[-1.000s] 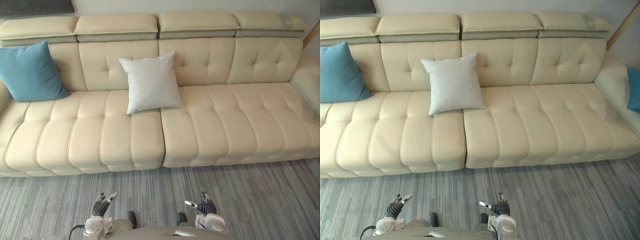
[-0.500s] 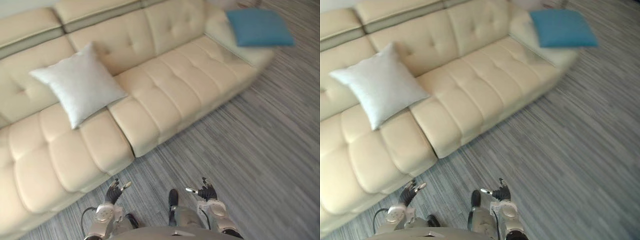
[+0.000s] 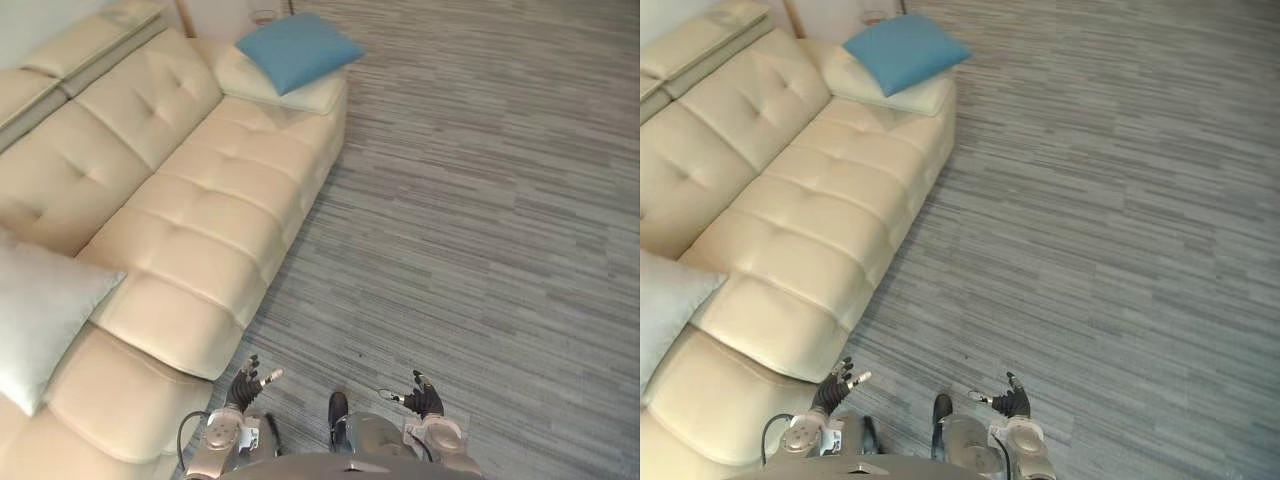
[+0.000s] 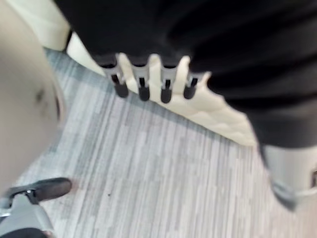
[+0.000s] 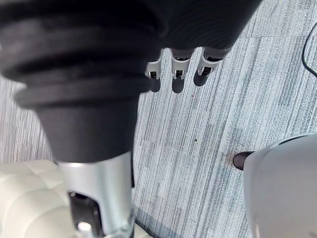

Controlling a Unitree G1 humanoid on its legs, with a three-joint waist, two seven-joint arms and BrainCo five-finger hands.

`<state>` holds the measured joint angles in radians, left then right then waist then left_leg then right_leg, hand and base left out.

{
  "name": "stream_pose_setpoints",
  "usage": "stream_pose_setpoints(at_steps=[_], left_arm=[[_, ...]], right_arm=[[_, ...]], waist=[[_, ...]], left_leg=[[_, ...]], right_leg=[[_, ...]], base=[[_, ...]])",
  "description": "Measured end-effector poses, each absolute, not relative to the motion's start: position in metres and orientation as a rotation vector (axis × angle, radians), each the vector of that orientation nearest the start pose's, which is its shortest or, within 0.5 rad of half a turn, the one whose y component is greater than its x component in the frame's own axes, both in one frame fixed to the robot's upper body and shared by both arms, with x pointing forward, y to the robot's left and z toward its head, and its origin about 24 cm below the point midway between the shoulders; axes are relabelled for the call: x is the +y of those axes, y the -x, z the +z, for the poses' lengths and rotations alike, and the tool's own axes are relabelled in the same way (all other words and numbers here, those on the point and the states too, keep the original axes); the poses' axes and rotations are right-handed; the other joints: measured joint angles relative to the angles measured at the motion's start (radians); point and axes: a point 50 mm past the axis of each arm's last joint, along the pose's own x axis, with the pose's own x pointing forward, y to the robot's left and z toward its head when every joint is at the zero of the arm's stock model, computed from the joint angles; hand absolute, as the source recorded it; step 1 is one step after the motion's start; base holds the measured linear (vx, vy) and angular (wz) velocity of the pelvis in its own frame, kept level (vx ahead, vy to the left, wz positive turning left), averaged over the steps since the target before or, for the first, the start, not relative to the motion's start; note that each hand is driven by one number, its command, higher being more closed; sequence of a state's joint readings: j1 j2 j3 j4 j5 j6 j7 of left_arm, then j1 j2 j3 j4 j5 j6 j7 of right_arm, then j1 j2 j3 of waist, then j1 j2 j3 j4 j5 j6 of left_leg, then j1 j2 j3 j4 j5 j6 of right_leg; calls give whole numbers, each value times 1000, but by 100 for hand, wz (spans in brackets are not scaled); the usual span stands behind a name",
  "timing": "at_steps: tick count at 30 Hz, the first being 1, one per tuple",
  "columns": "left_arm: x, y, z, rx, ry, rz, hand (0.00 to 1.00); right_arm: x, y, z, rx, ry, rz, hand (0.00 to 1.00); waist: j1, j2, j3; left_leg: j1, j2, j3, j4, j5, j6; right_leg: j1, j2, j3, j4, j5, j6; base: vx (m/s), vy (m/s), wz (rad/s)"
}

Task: Pick up cushions and gather them together orderly.

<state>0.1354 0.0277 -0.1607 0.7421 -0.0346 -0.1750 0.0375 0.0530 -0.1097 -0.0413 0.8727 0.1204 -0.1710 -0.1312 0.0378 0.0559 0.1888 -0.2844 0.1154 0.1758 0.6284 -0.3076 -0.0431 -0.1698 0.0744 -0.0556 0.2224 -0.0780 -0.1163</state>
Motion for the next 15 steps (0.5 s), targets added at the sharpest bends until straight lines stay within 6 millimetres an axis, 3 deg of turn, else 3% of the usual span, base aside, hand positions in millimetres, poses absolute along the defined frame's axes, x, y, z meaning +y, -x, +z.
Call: stream_pose_setpoints(at_steps=[2, 3, 4, 5, 6, 8, 9, 10, 11, 12, 13, 14, 15], left_arm=[[136, -150, -121, 683, -34, -64, 0], [137, -152, -119, 673, -35, -62, 0], [138, -153, -119, 671, -37, -58, 0], [138, -153, -119, 672, -38, -57, 0], [142, -153, -119, 671, -42, -46, 0], [147, -152, -119, 674, -45, -31, 0], [153, -152, -119, 672, -60, -24, 0], [159, -154, -119, 670, -80, -20, 0], [162, -153, -120, 679, -90, -18, 0], [165, -149, -123, 707, -114, -26, 0], [165, -148, -123, 709, -122, -29, 0], [164, -150, -123, 705, -126, -27, 0], [163, -149, -124, 711, -121, -28, 0]], right_arm=[[-205, -156, -125, 734, 30, -279, 0], [-205, -157, -125, 732, 29, -280, 0], [-205, -155, -125, 735, 25, -282, 0], [-203, -155, -126, 735, 20, -280, 0], [-197, -158, -125, 724, 8, -268, 0], [-192, -150, -127, 736, 6, -251, 0], [-185, -146, -130, 750, -9, -237, 0], [-177, -145, -131, 757, -30, -224, 0], [-175, -145, -131, 753, -39, -218, 0], [-175, -146, -130, 752, -37, -211, 0], [-174, -146, -130, 751, -35, -209, 0], [-174, -145, -131, 753, -34, -204, 0], [-173, -147, -130, 749, -32, -201, 0]], waist=[[16, 4, 5], [32, 13, 14], [46, 10, 13], [51, 8, 12], [46, 3, 6], [42, -31, -15], [46, -74, -29], [33, -103, -19], [22, -124, -24], [2, -130, -24], [2, -124, -20], [3, -126, -20], [2, -120, -19]], left_leg=[[-36, -50, -89, -192, 53, -31], [-33, -51, -139, -352, 131, -60], [-18, -47, -147, -369, 177, -64], [-12, -47, -148, -368, 194, -53], [-12, -54, -149, -346, 210, -20], [-18, -69, -128, -305, 205, 27], [-6, -85, -99, -300, 176, 62], [23, -112, -82, -299, 150, 69], [41, -125, -80, -295, 138, 77], [96, -143, -88, -270, 87, 102], [113, -145, -88, -262, 75, 113], [181, -152, -89, -263, 26, 125], [220, -149, -94, -268, 0, 126]], right_leg=[[7, 16, 47, -25, 4, -6], [35, 40, 88, -71, 7, -10], [50, 54, 125, -86, 6, -9], [57, 58, 141, -91, 6, -8], [58, 59, 176, -76, -7, 13], [16, 53, 209, -2, -42, 55], [-57, 43, 224, 209, -127, 173], [-125, 25, 232, 445, -191, 331], [-147, 14, 233, 544, -191, 396], [-159, -18, 189, 700, -115, 396], [-161, -32, 161, 728, -95, 397], [-180, -97, 46, 828, -104, 279], [-196, -123, -4, 839, -155, 212]], base=[[148, 99, -112], [208, 128, -132], [244, 147, -133], [266, 179, -119], [331, 238, -96], [297, 201, -80], [287, 124, -53], [287, 124, -39], [342, 76, 8], [311, 51, 16], [584, 72, 7], [448, 35, -10], [547, 14, -12]])
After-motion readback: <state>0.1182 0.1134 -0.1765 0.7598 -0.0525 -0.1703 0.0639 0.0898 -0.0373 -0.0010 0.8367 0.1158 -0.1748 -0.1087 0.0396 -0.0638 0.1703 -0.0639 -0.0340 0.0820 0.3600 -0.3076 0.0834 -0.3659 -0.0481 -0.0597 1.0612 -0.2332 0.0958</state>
